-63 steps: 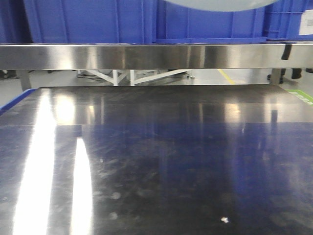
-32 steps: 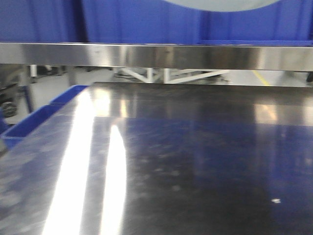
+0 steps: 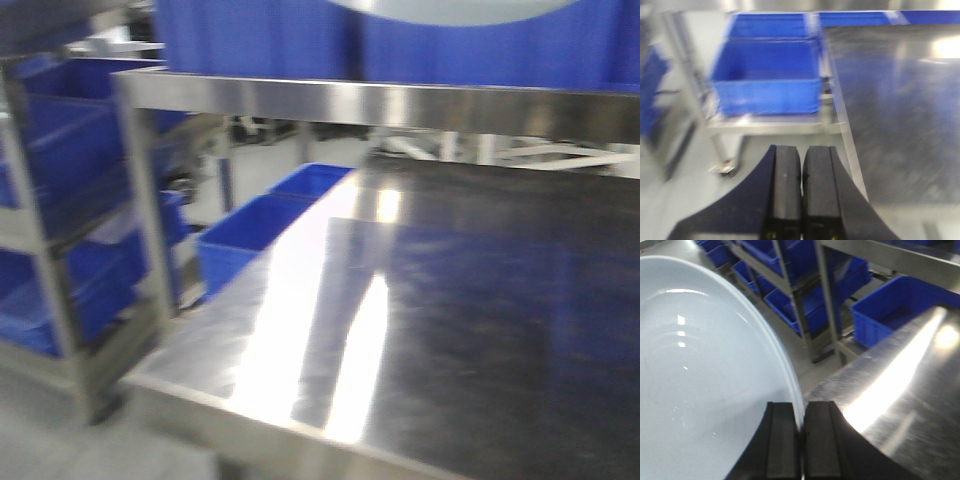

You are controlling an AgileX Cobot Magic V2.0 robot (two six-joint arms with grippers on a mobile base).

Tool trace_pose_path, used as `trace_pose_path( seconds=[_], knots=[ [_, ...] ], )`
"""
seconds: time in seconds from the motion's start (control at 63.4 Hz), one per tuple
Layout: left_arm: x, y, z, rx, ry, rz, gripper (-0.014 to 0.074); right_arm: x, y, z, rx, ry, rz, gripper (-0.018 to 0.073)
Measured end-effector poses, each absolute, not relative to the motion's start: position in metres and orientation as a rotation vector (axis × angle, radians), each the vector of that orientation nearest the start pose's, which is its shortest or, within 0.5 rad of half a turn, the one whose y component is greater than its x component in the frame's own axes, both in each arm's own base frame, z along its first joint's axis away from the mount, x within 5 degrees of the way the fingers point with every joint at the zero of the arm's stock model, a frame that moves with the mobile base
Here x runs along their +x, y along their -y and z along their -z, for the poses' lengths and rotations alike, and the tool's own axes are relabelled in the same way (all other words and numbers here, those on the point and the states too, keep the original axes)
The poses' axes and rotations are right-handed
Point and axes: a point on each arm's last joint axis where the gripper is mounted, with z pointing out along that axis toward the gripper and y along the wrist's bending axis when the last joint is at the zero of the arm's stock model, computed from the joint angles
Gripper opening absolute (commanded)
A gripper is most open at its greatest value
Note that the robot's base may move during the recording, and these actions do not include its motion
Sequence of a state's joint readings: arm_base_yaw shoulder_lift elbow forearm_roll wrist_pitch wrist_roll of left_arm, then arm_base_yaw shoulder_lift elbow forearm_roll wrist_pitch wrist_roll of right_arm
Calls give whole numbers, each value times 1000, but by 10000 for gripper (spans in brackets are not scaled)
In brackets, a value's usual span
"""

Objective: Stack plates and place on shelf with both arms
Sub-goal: 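Drive to the shelf rack holding the plates in the right gripper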

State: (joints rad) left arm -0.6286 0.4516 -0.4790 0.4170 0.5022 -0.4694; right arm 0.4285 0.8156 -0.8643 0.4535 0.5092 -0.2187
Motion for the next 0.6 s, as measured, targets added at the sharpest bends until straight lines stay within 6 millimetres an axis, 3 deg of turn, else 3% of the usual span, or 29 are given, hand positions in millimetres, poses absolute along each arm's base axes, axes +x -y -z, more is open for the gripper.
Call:
trace_pose_path(
  seconds=[0.599],
  knots=[
    [86,40,-301,375,-1889,301,84,141,-86,-382,-385,-1902,-616,56]
  ],
)
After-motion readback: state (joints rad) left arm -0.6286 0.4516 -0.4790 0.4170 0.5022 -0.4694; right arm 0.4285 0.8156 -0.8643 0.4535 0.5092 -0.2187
